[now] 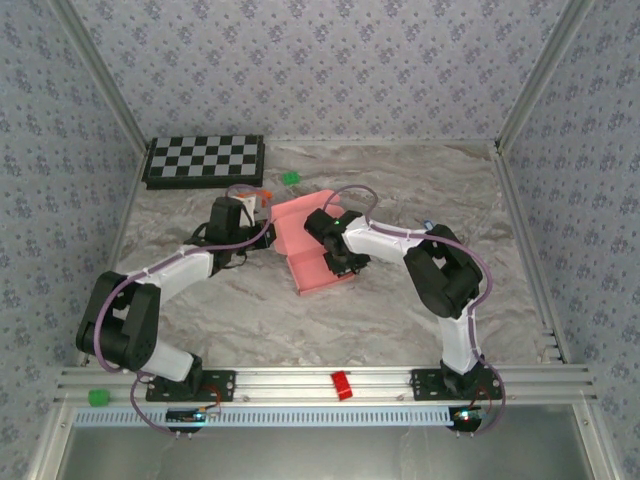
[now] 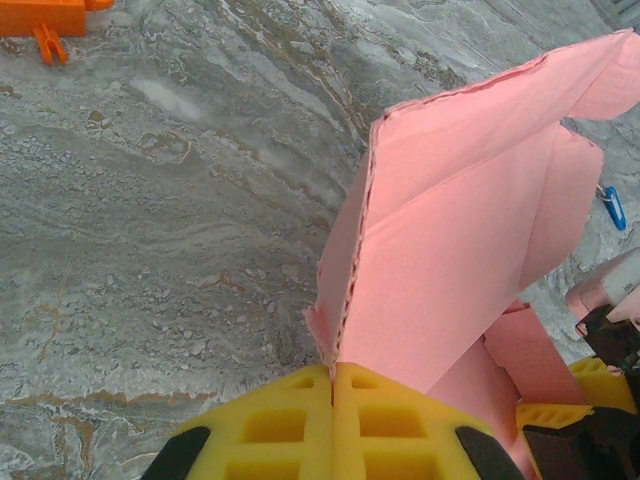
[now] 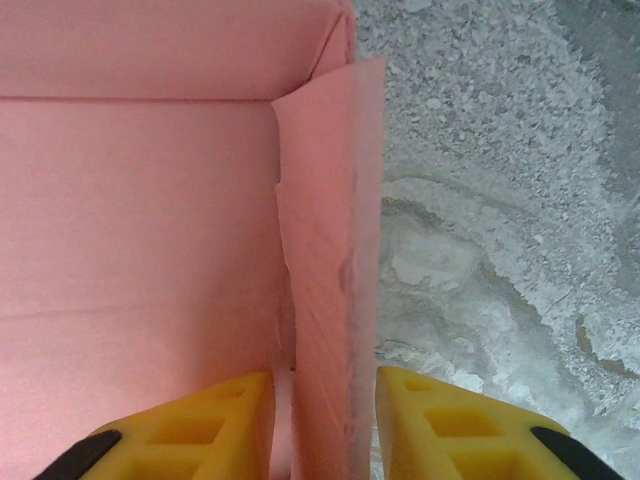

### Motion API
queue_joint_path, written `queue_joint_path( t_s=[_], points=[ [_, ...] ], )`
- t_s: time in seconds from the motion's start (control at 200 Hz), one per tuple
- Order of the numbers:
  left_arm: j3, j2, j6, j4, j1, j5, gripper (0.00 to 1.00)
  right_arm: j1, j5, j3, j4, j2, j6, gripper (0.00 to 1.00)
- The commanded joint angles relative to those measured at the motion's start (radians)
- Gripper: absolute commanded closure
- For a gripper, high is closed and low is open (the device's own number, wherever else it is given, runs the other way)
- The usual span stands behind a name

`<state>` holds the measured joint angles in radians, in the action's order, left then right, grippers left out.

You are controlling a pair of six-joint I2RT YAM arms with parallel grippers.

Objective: Fold the paper box

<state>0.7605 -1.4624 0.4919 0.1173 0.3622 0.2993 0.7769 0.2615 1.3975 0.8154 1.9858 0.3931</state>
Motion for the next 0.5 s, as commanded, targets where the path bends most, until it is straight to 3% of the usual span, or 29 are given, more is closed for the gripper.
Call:
queue_joint_path(
  t_s=[0.0,0.345,0.495],
  points=[
    [0.036,-0.014,0.004,0.025,0.003,0.015,1.0,-0.005,-0.007,0.024,0.012,-0.037,0.026,0.63],
    [0.058,-0.046,0.014,0.077,0.004,0.075,1.0,-0.011,0.009,-0.014,-0.027,-0.093,0.056,0.56],
    [0.071,-0.064,0.023,0.097,0.004,0.098,0.94,-0.018,0.006,-0.041,-0.046,-0.127,0.064,0.54]
  ],
)
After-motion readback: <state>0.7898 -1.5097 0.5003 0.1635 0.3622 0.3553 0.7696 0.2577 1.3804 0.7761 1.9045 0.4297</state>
